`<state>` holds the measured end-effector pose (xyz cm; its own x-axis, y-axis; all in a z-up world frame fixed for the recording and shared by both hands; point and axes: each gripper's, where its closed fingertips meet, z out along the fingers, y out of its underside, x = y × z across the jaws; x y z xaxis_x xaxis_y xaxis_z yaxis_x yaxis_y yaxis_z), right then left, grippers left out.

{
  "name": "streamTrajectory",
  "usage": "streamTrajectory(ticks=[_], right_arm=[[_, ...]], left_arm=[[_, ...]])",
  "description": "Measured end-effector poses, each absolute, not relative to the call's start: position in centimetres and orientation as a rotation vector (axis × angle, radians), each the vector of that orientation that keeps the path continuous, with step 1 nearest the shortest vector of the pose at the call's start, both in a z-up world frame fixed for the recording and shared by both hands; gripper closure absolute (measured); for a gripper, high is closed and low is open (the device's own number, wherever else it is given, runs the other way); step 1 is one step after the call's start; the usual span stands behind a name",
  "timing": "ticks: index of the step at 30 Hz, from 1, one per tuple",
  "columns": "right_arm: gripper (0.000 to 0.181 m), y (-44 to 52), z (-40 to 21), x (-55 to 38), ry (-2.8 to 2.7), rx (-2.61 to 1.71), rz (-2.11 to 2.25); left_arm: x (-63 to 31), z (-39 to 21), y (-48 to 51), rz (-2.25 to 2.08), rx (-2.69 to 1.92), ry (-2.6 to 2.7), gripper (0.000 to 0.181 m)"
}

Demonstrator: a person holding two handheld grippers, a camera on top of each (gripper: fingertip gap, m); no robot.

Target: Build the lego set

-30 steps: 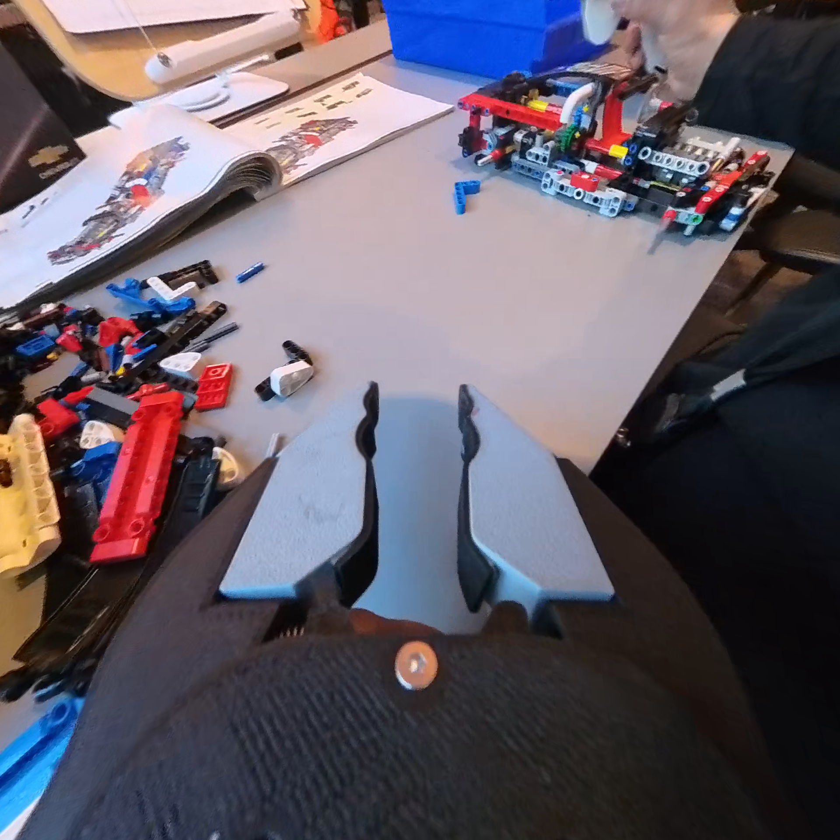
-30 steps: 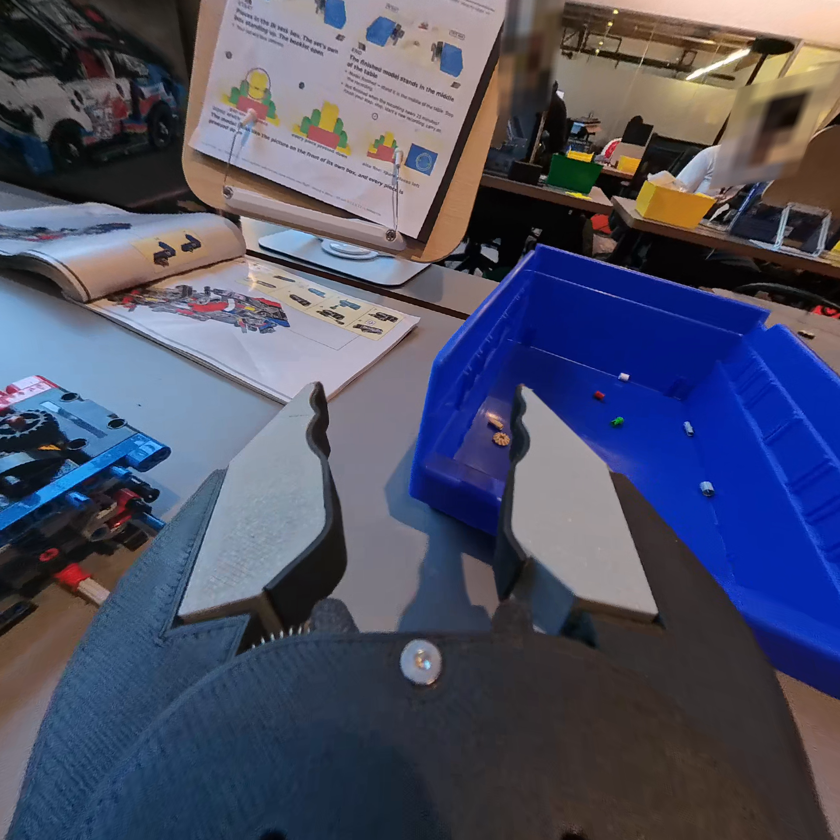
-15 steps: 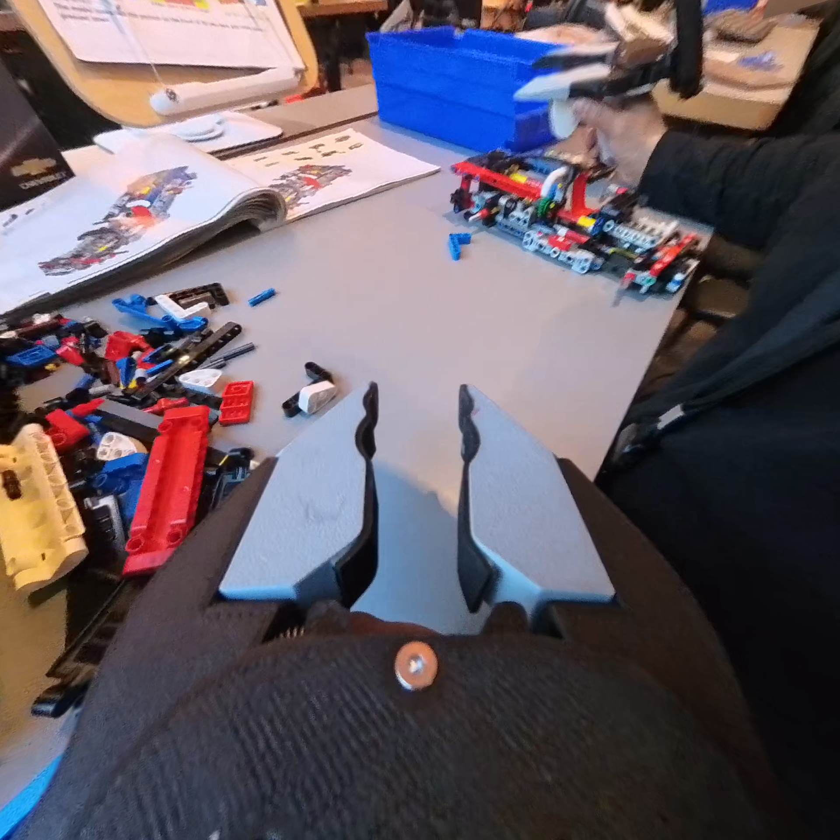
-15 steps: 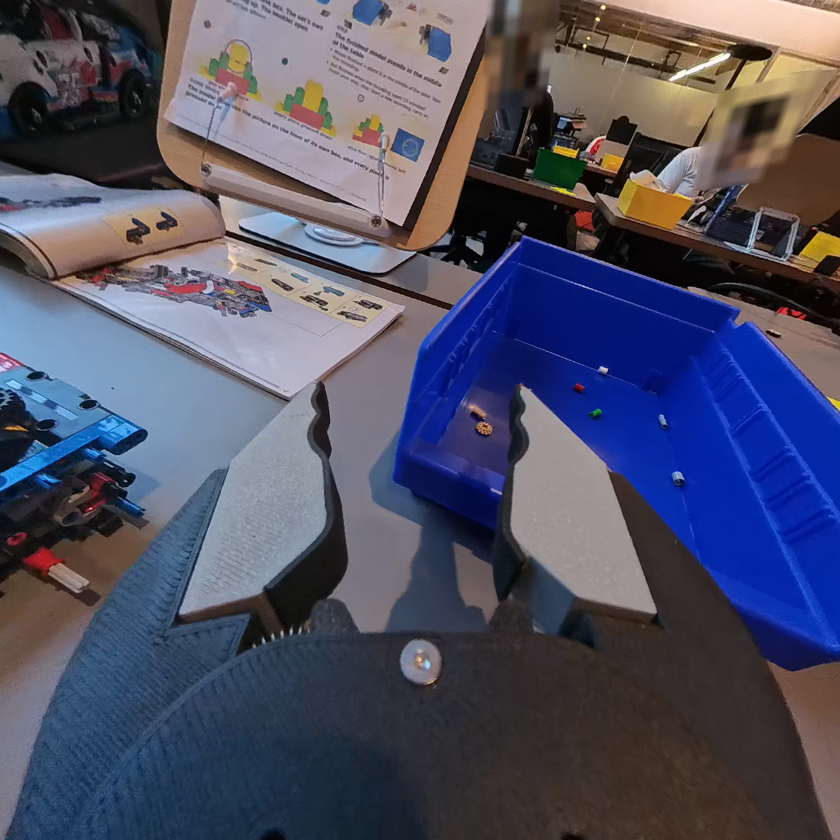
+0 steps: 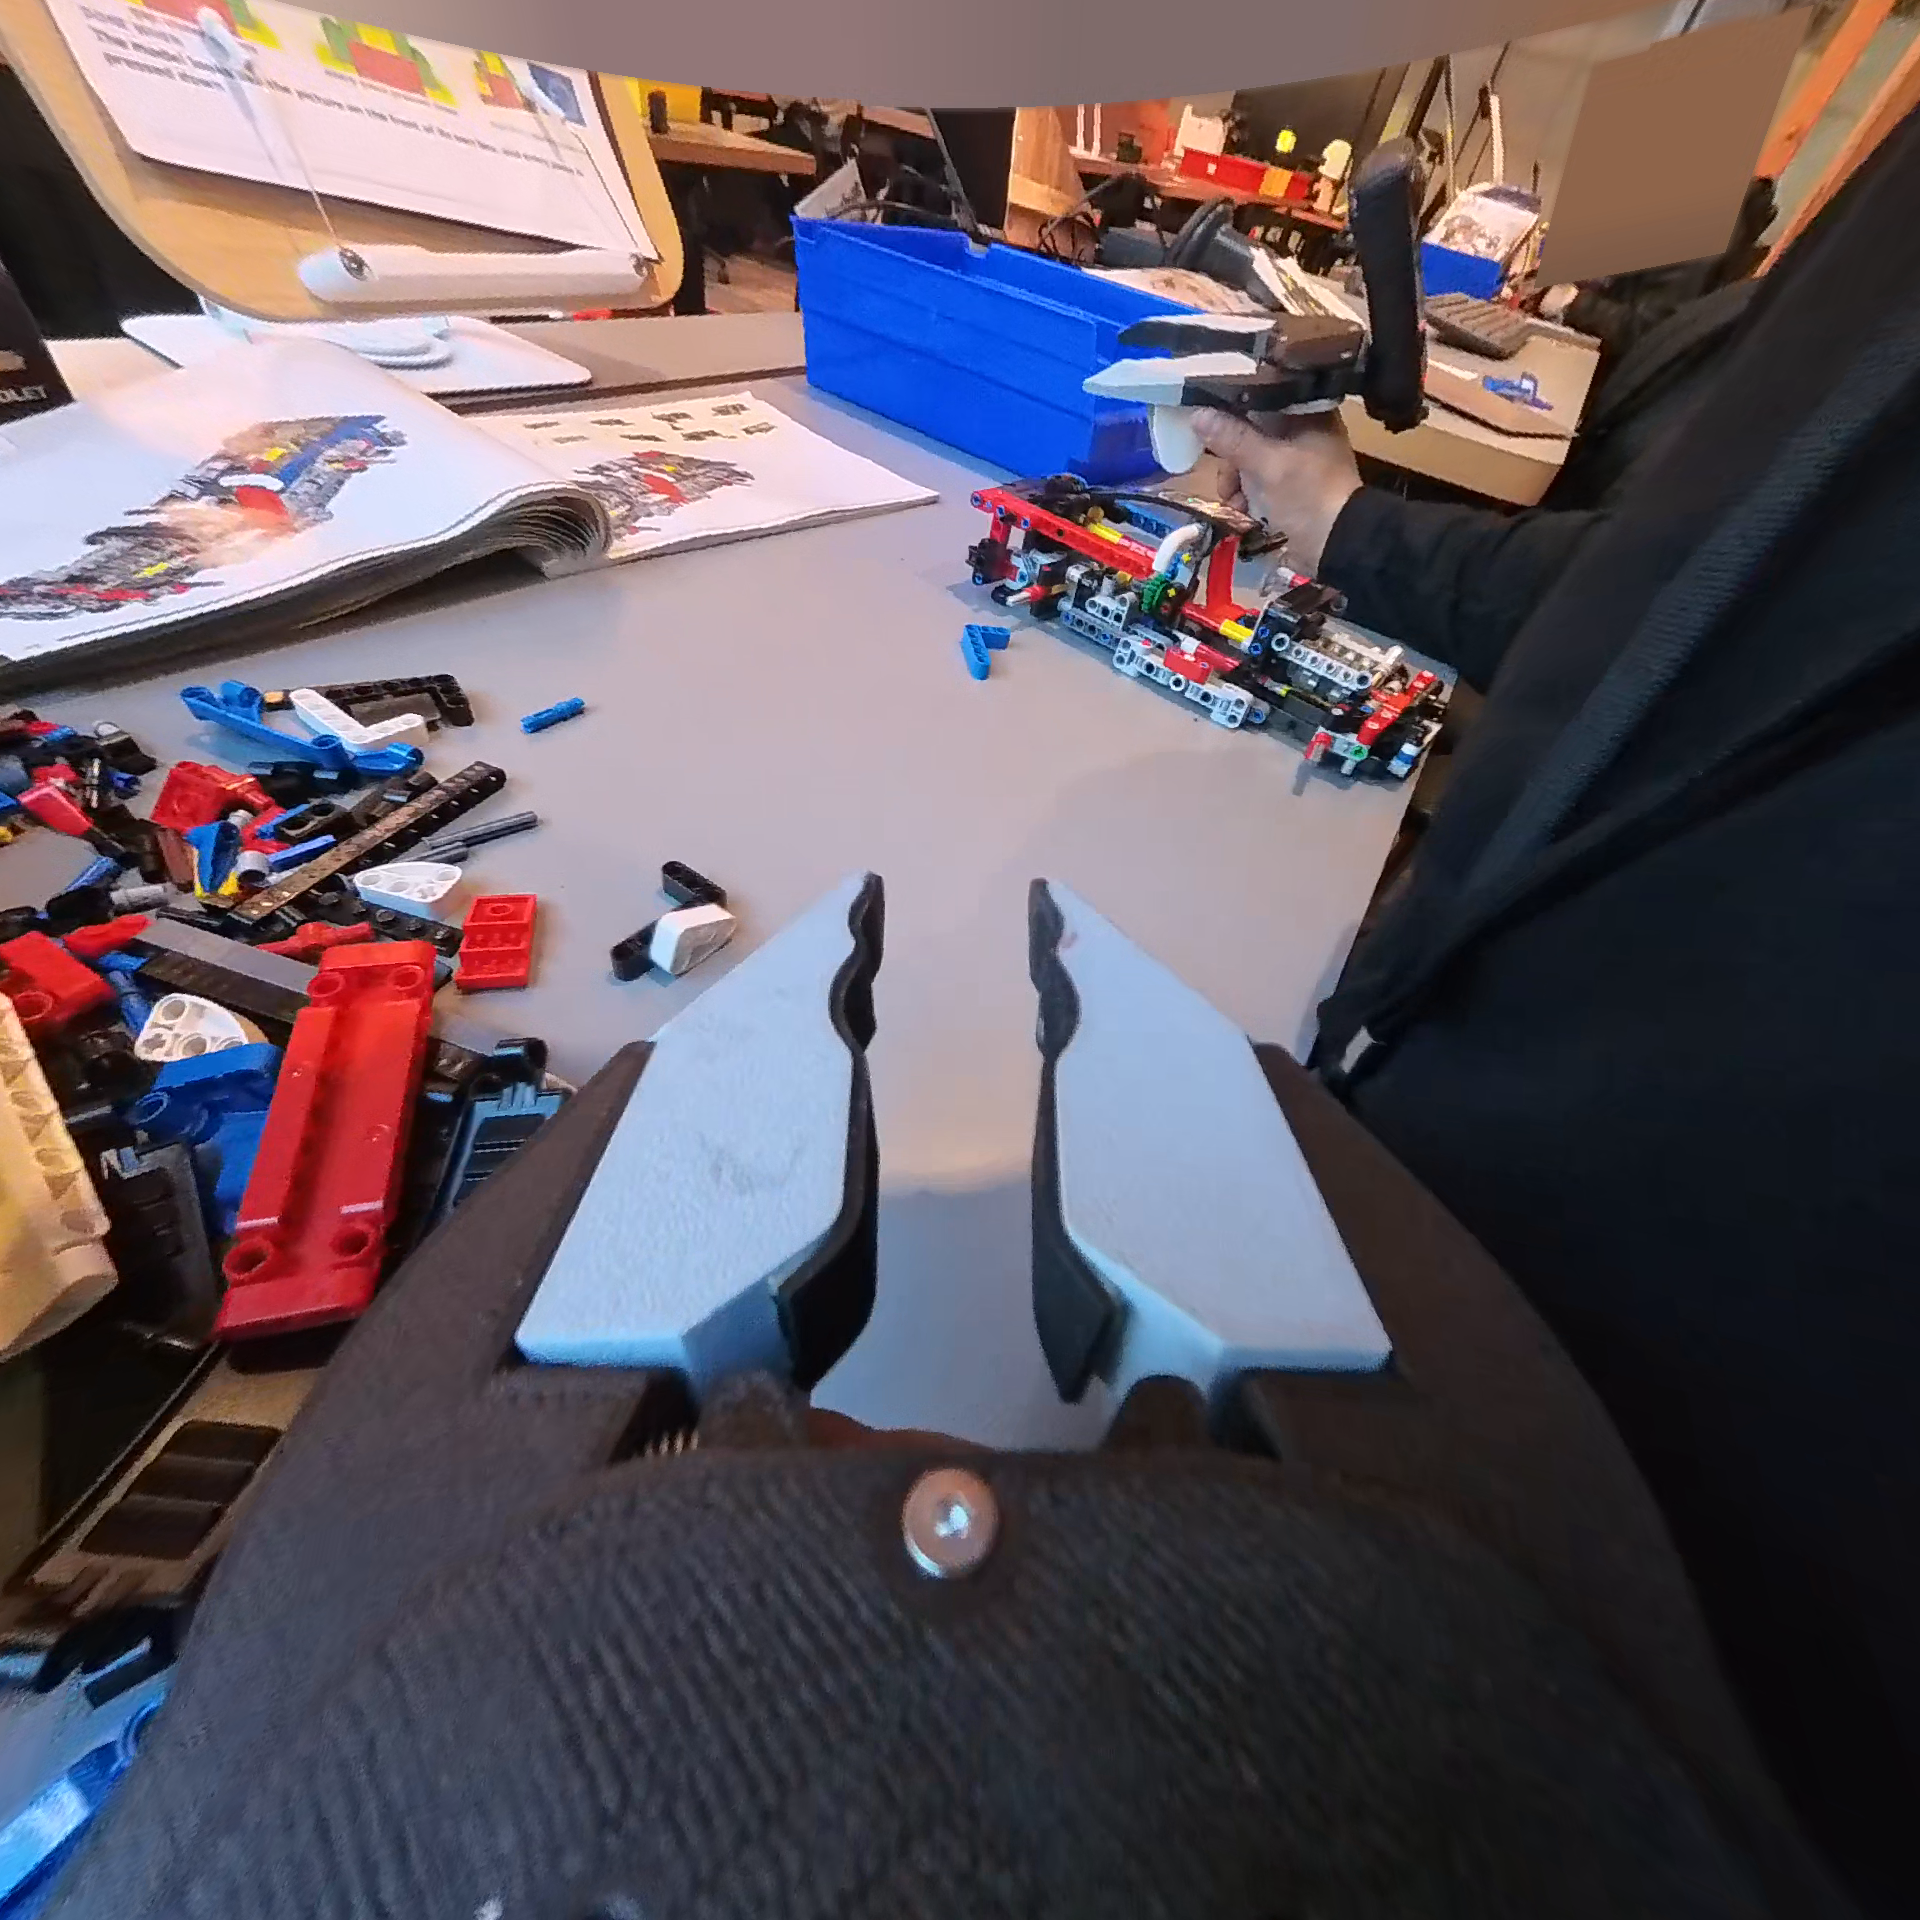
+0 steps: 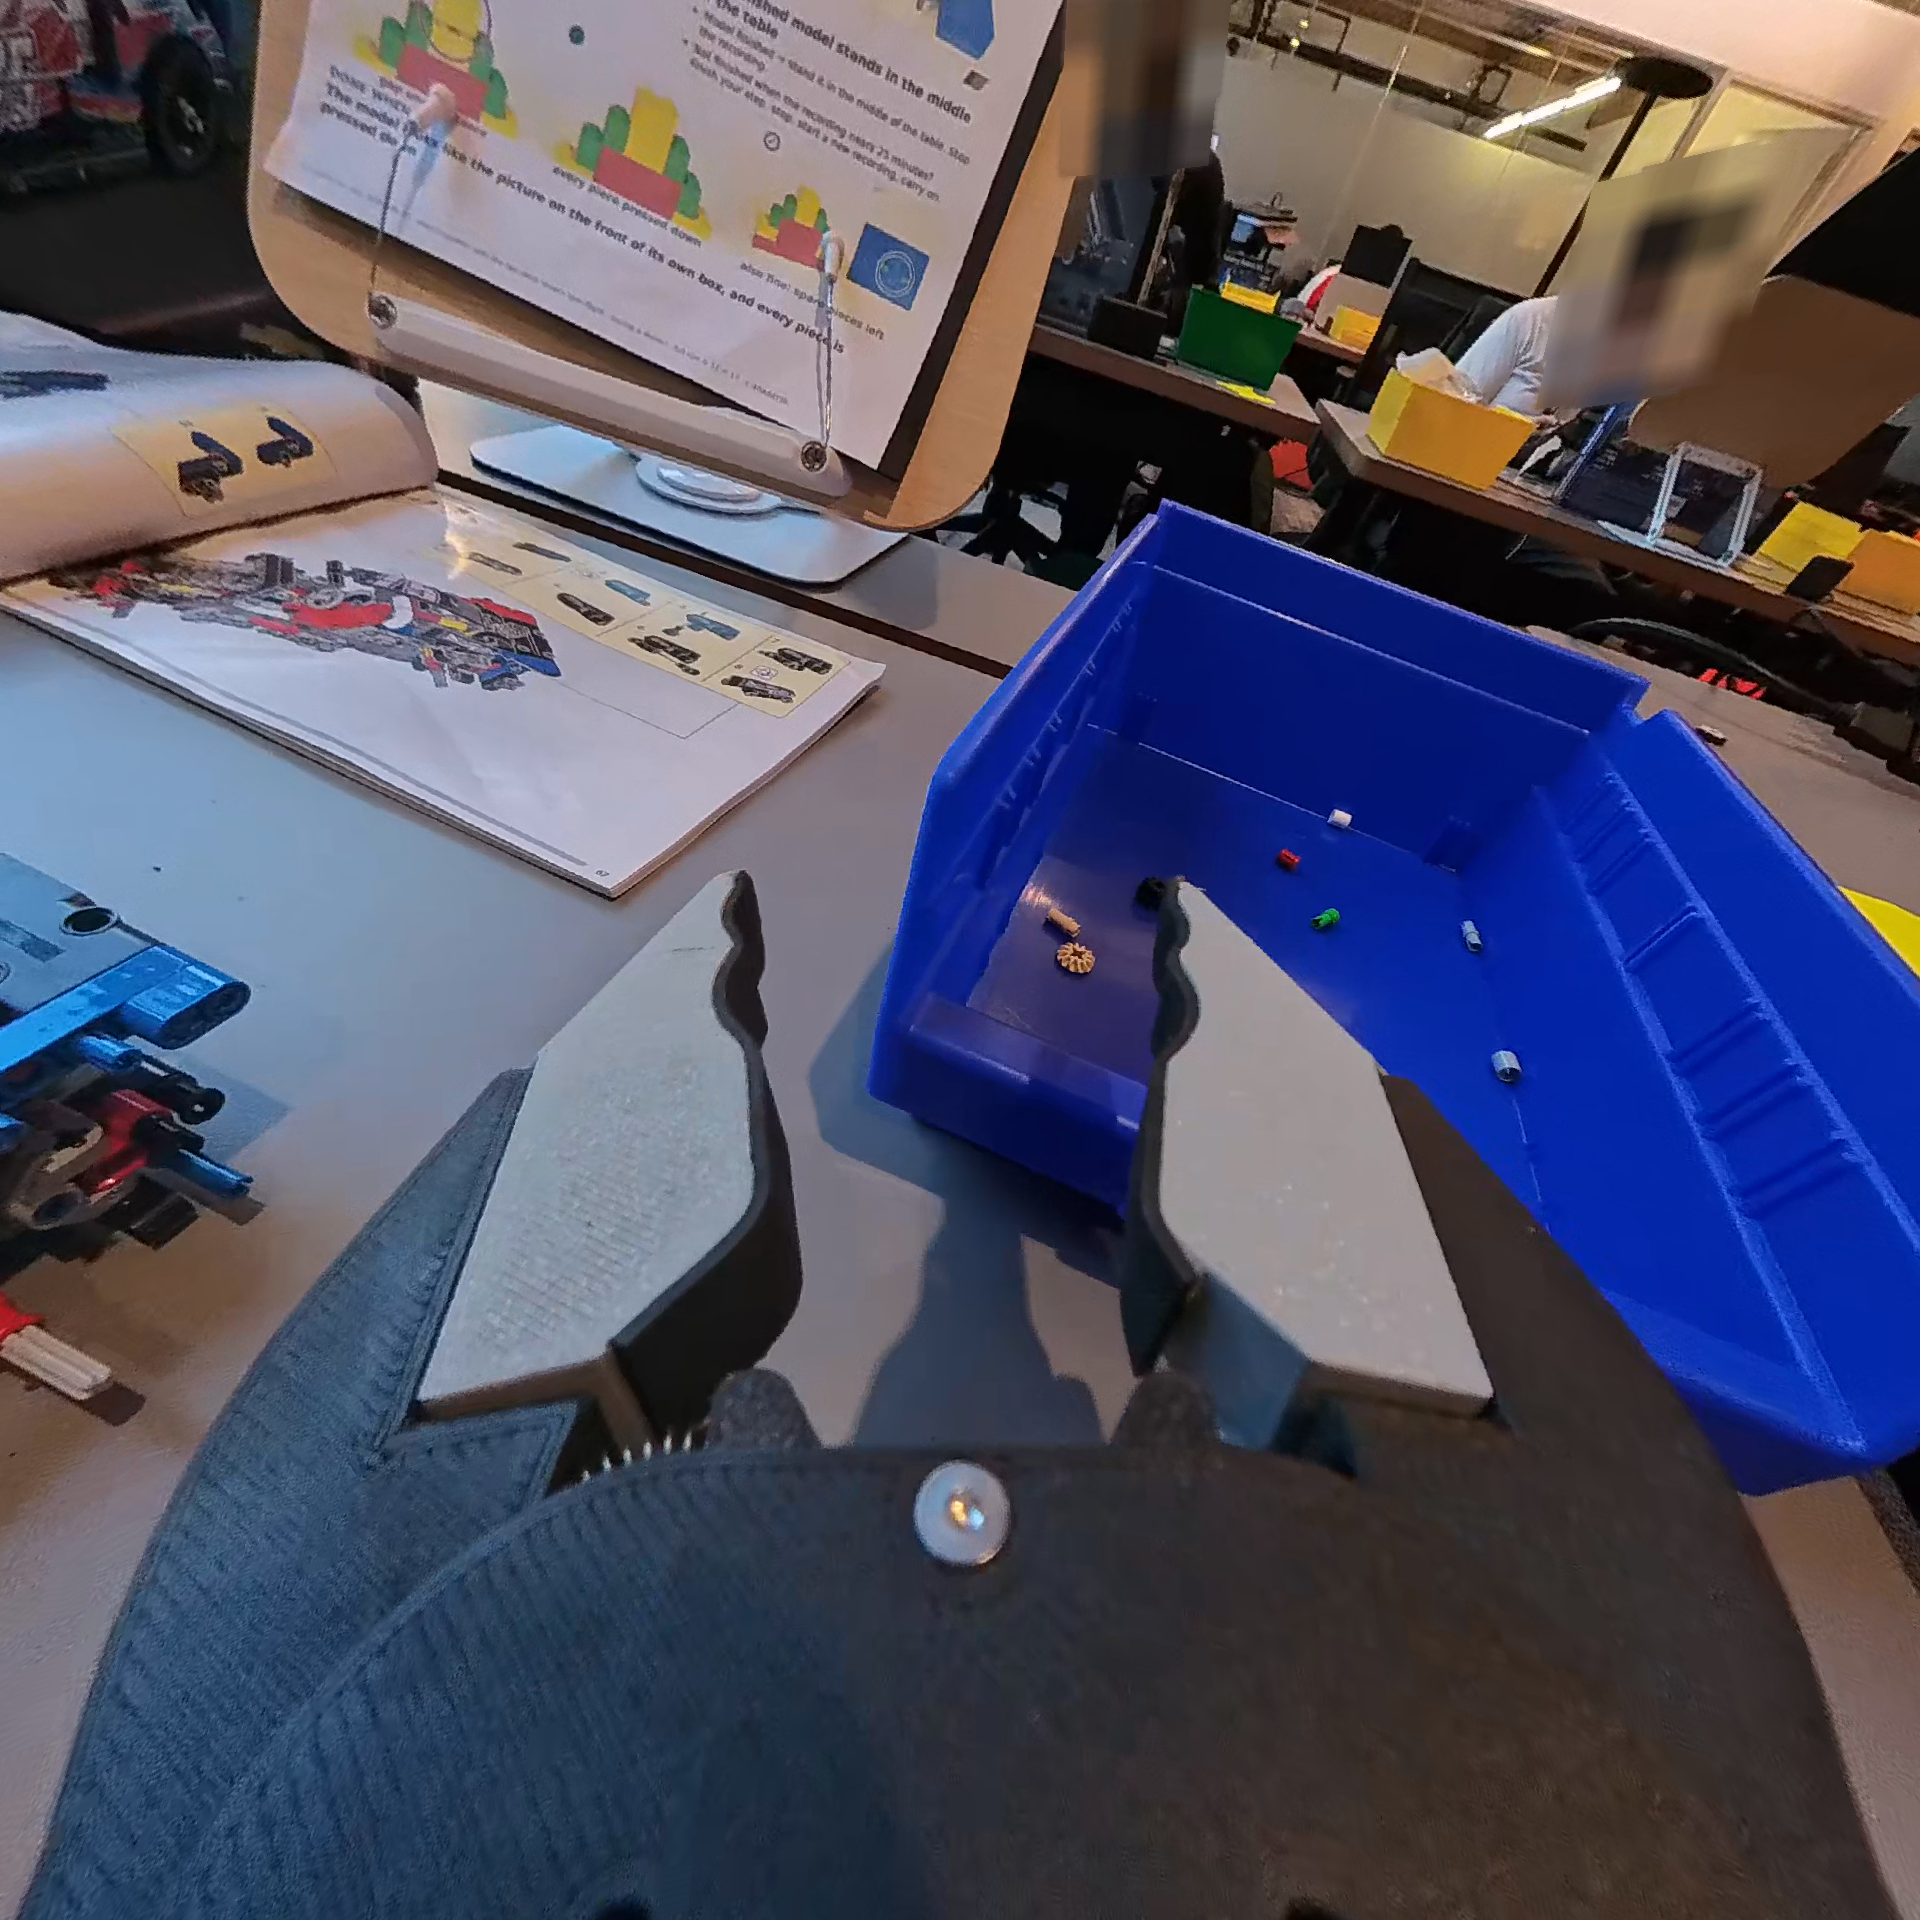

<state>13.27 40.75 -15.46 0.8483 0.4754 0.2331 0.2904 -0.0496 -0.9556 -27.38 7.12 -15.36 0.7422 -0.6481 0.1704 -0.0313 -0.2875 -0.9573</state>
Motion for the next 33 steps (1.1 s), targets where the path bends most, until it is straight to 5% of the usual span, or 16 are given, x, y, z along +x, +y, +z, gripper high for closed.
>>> streamTrajectory(ticks=[33], right_arm=[[0.119,40.8,-15.1,13.5,-0.617,-1.605,0.084]], left_arm=[[-30.5,-16.9,9.5,-0.409,-1.892,0.453,0.157]])
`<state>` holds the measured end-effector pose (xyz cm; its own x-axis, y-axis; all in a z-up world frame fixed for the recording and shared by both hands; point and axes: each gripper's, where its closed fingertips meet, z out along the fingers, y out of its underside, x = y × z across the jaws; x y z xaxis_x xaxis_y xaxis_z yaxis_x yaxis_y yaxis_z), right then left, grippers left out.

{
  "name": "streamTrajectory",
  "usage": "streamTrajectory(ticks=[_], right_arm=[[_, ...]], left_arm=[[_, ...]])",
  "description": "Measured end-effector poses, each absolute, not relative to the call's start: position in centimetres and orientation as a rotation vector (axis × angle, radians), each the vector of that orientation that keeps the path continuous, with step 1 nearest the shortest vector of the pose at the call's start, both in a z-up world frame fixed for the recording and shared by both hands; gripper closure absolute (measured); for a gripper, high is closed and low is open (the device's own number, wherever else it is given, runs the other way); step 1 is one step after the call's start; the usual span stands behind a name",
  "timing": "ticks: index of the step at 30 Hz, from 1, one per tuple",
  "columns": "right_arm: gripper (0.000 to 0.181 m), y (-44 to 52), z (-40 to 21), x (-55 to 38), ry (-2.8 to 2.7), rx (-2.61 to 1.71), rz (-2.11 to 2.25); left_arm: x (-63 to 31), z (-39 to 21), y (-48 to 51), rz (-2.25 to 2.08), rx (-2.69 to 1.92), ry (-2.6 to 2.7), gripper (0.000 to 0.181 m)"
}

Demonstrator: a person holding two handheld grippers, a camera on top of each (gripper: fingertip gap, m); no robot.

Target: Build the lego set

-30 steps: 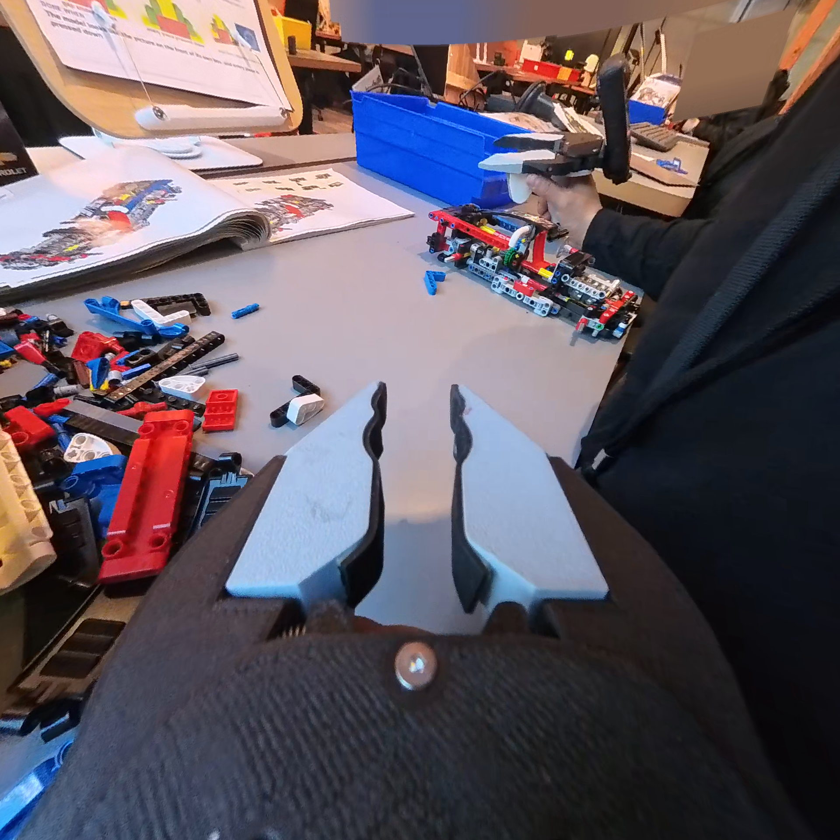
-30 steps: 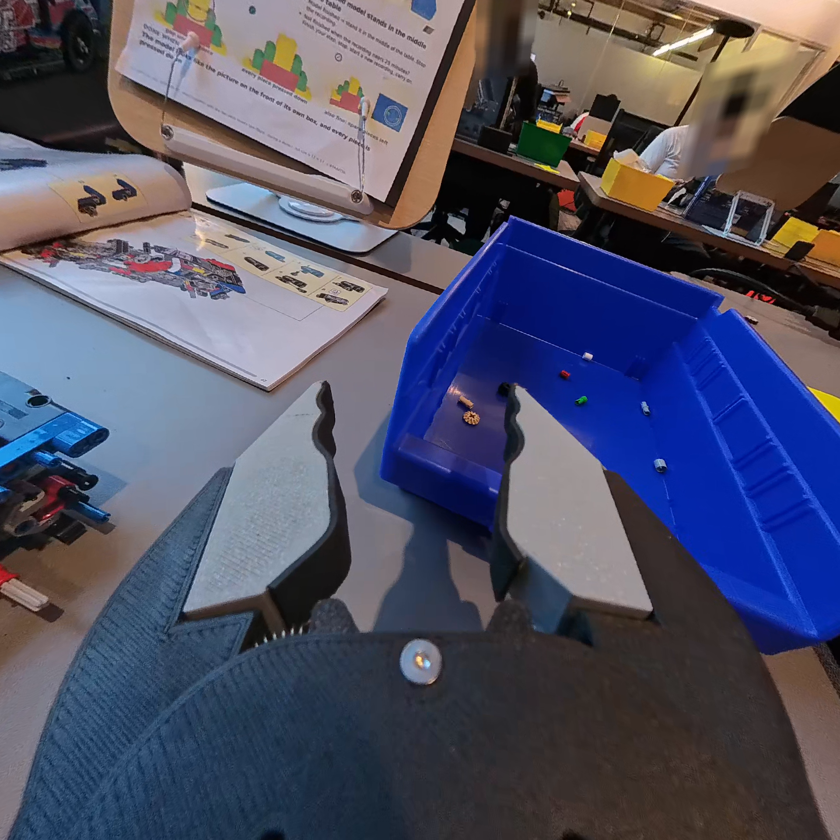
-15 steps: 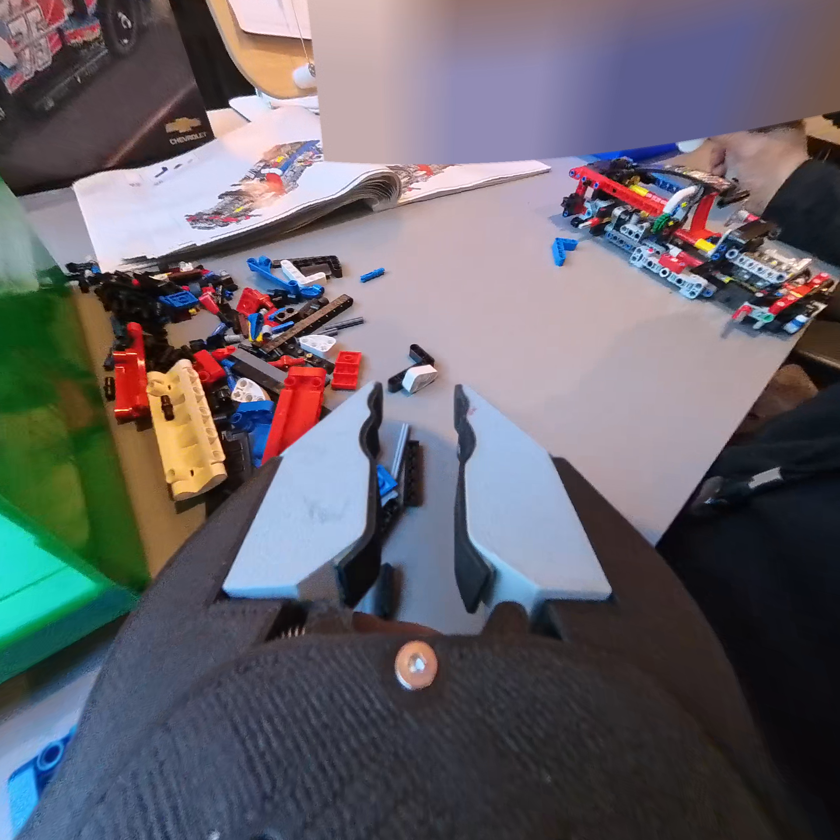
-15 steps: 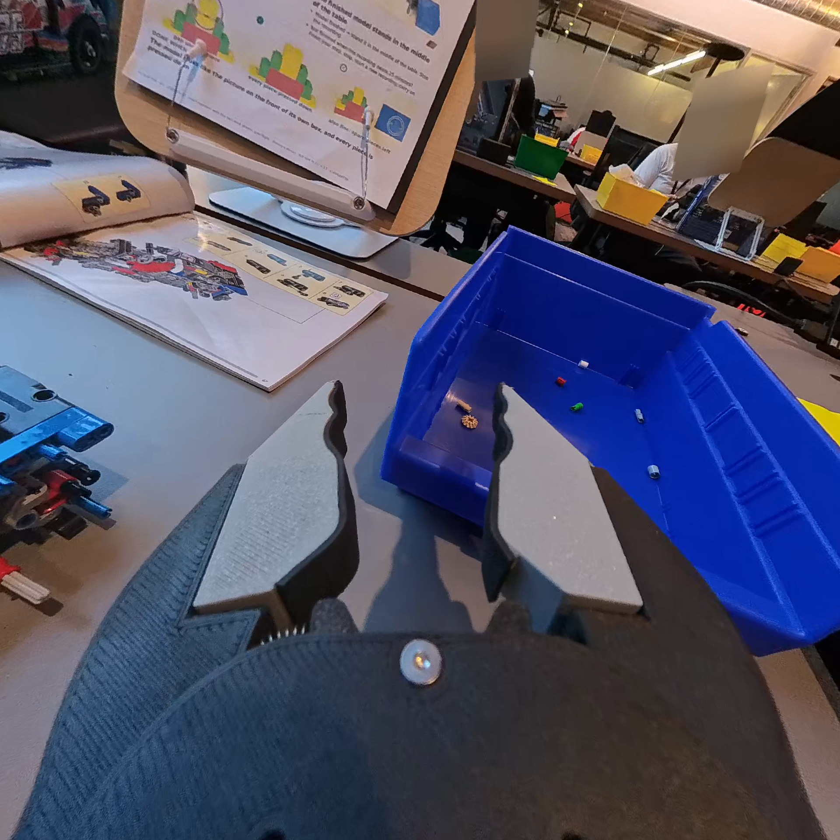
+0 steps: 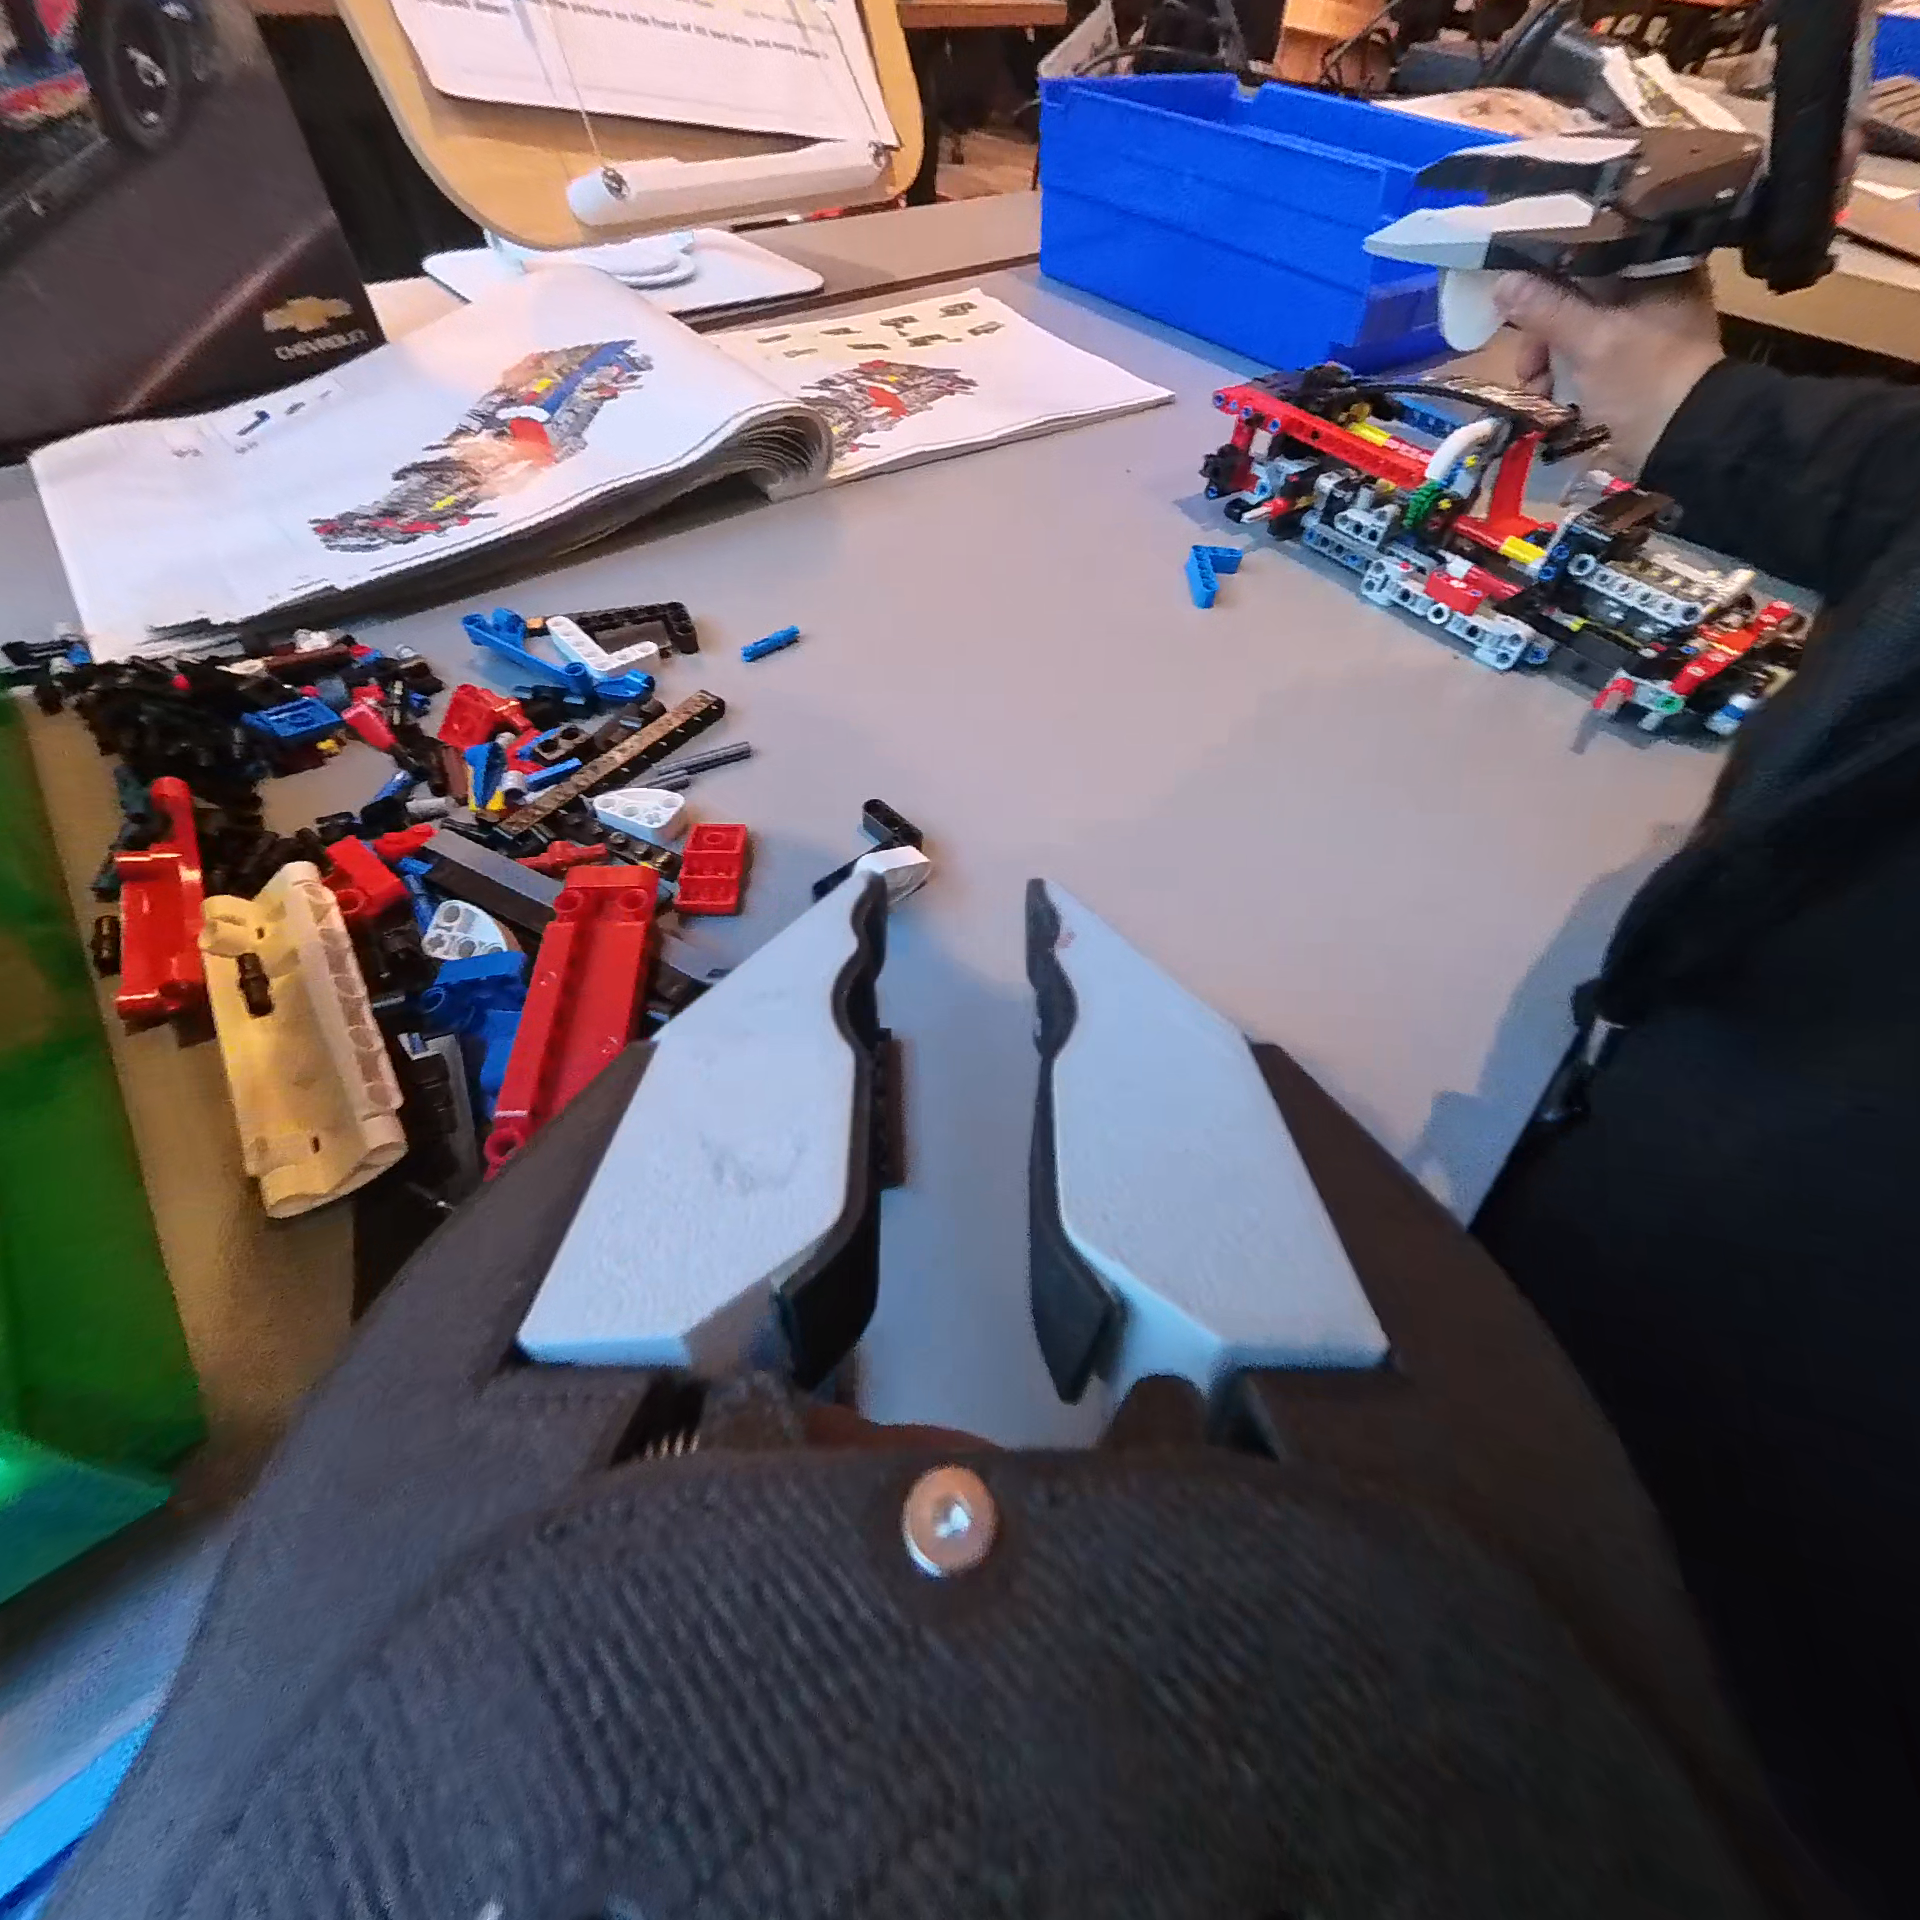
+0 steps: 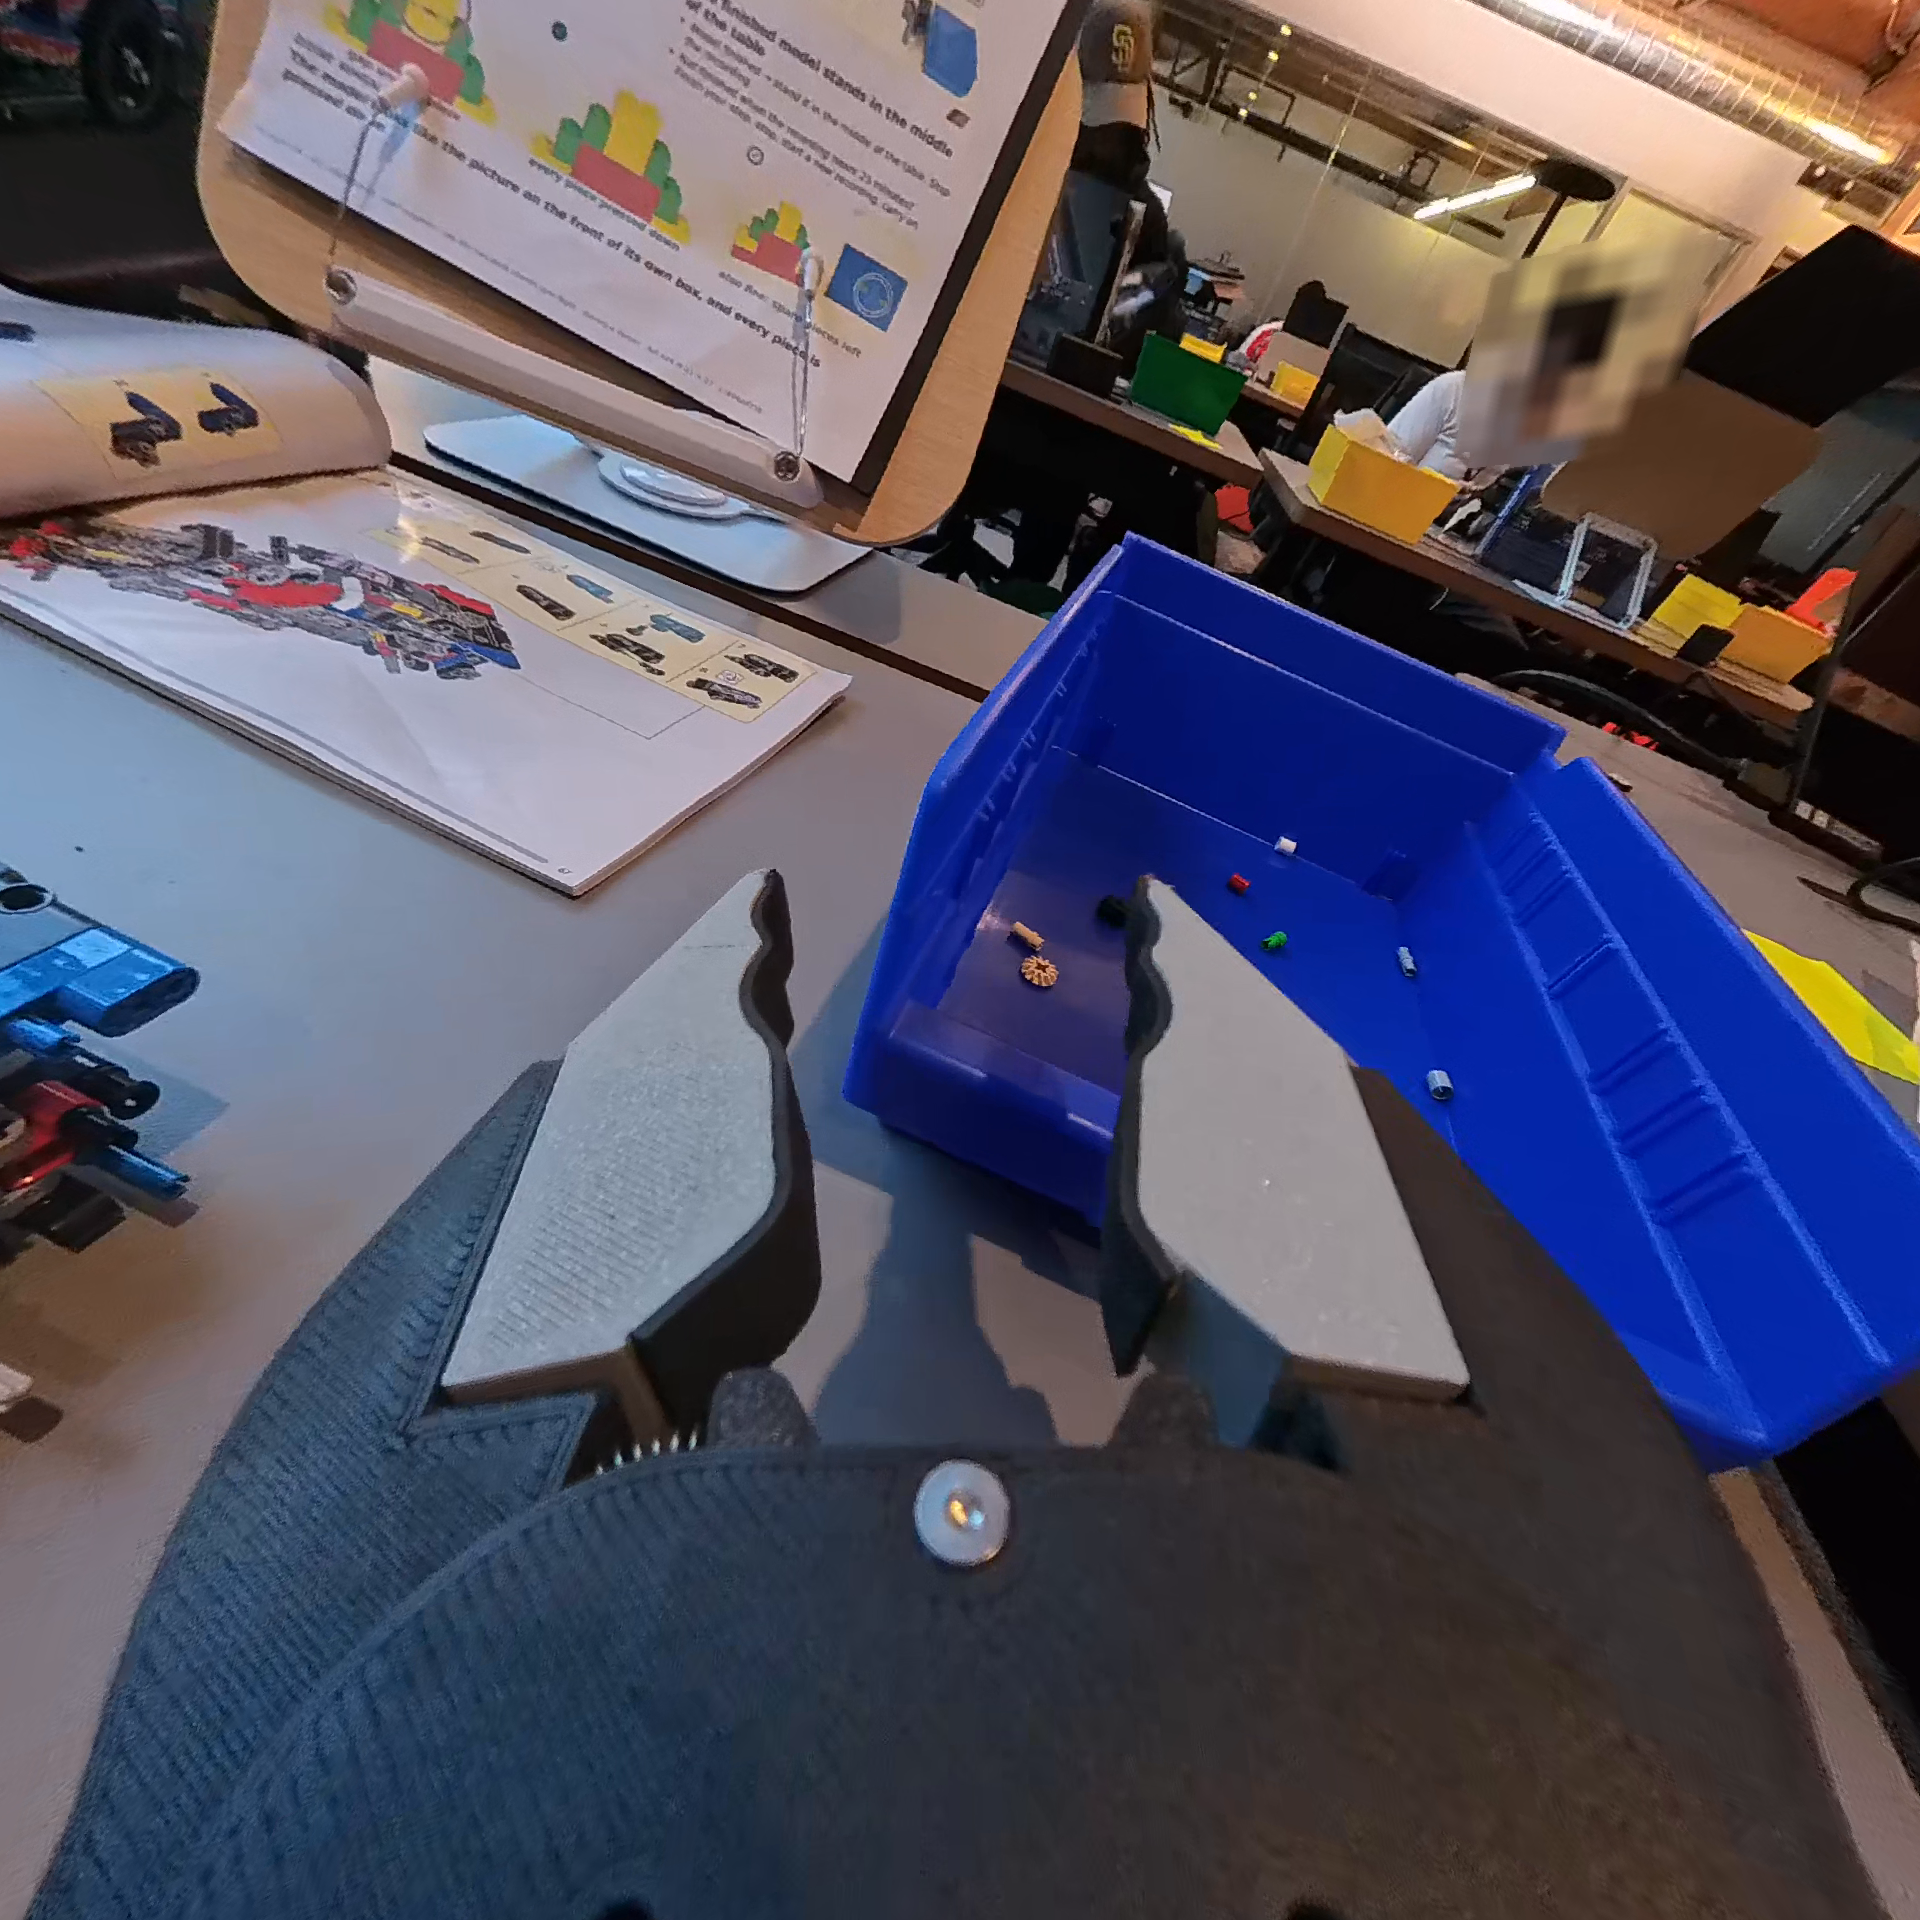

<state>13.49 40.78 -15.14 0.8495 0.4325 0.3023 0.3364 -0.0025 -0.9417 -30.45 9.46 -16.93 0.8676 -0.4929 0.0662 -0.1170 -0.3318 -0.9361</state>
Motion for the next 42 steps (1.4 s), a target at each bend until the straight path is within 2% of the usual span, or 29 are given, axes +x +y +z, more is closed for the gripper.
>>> streamTrajectory(ticks=[8,13,15,22,26,28,34,42], right_arm=[[0.122,41.3,-15.2,13.3,-0.616,-1.612,0.076],[0.126,41.2,-15.3,12.9,-0.646,-1.603,0.063],[0.127,41.2,-15.1,13.0,-0.636,-1.59,0.068],[0.129,40.9,-14.6,13.2,-0.619,-1.56,0.086],[0.131,40.6,-14.7,12.6,-0.657,-1.552,0.069],[0.132,40.5,-14.8,12.6,-0.661,-1.549,0.066],[0.133,40.5,-14.6,12.7,-0.646,-1.547,0.079],[0.135,40.4,-14.6,12.7,-0.649,-1.544,0.082]], left_arm=[[-31.5,-16.8,9.2,-0.426,-1.9,0.411,0.156],[-37.6,-14.8,8.3,-0.302,-1.961,0.334,0.14],[-39.4,-14.4,8.2,-0.235,-2.004,0.325,0.145],[-41.3,-19.0,7.6,-0.07,-2.282,0.261,0.154],[-41.6,-21.1,6.7,-0.07,-2.43,0.21,0.144],[-42.8,-20.6,6.3,-0.019,-2.416,0.185,0.15],[-41.7,-20.2,4.3,-0.321,-2.439,0.064,0.144],[-40.5,-21.8,5.6,-0.35,-2.428,0.067,0.154]])
